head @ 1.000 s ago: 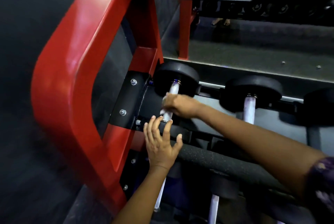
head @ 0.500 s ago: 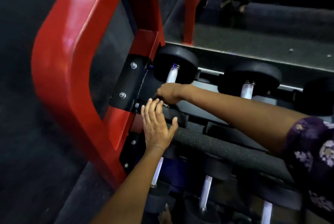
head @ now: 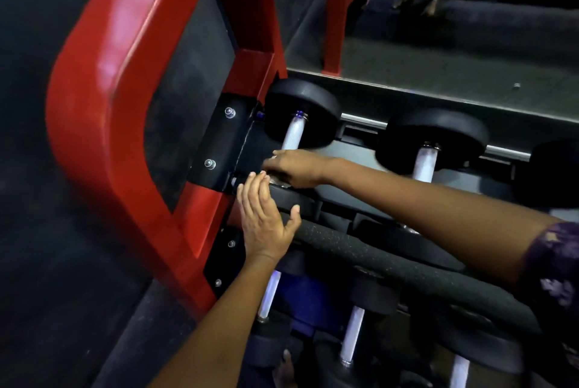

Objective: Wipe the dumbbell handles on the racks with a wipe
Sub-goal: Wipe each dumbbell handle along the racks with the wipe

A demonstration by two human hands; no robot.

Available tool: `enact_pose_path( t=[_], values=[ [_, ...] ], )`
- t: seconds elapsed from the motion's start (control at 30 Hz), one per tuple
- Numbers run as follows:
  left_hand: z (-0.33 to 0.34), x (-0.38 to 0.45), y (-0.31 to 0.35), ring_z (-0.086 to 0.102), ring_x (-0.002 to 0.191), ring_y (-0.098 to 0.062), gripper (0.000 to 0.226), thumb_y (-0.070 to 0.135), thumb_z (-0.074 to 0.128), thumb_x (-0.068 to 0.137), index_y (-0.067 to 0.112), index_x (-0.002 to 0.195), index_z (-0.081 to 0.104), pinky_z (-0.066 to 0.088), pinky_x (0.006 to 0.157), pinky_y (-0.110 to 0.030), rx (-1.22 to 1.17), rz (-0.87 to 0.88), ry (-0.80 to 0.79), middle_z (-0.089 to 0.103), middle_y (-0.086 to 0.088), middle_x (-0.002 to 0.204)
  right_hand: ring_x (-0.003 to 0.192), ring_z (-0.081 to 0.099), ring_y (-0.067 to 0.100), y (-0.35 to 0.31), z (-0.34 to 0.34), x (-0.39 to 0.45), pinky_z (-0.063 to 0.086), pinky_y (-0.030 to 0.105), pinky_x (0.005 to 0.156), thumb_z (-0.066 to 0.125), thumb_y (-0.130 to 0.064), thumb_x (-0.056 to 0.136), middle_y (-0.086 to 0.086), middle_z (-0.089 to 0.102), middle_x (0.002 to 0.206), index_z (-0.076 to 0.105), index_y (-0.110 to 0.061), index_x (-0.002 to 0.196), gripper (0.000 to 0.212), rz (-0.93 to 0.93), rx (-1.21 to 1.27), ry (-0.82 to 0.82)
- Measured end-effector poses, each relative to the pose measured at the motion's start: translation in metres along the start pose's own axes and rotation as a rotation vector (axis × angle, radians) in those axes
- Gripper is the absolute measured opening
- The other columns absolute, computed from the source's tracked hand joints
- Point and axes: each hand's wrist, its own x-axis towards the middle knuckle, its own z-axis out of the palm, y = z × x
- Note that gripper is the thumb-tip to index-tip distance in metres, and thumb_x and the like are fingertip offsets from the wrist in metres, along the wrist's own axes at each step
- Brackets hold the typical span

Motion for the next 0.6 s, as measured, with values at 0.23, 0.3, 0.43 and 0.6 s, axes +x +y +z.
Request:
enact_pose_path(
  t=[0.23,0.3,0.43,0.6],
  values=[
    [0.004,-0.002,-0.002,0.038,0.128,-0.035,0.060,0.047,0.032,0.098,-0.004,0.129,0.037,0.019,0.117,-0.045,0.010,0.010,0.009,0.044,-0.022,0.131,0.102,0.058,0.031,0.031,-0.009,0.009,0.041,0.039,0.096,0.047,-0.028,0.095,0.016,0.066,0.099,0.065,-0.007,0.099,0.028,0.048,-0.169,0.123],
    [0.003,-0.003,-0.002,0.038,0.128,-0.035,0.059,0.047,0.030,0.098,-0.003,0.129,0.037,0.019,0.117,-0.044,0.010,0.010,0.006,0.040,-0.018,0.133,0.108,0.056,0.029,0.022,0.012,0.004,0.024,0.036,0.111,0.047,-0.020,0.094,0.016,0.065,0.105,0.065,-0.004,0.104,0.026,-0.008,-0.175,0.156],
    [0.000,-0.002,0.000,0.037,0.129,-0.034,0.058,0.047,0.029,0.099,-0.001,0.130,0.036,0.017,0.118,-0.043,0.013,0.003,0.002,0.038,-0.016,0.134,0.115,0.054,0.023,0.022,-0.002,-0.001,0.014,0.032,0.114,0.045,-0.024,0.096,0.012,0.063,0.112,0.063,-0.005,0.107,0.028,-0.050,-0.234,0.076],
    [-0.002,-0.002,0.000,0.037,0.130,-0.034,0.056,0.043,0.035,0.097,-0.001,0.131,0.036,0.017,0.118,-0.043,0.013,0.003,-0.016,0.037,-0.016,0.135,0.075,0.066,0.032,0.022,-0.007,0.004,0.050,0.041,0.087,0.060,-0.014,0.079,0.016,0.067,0.072,0.066,-0.003,0.072,0.015,-0.056,-0.330,0.230]
  ],
)
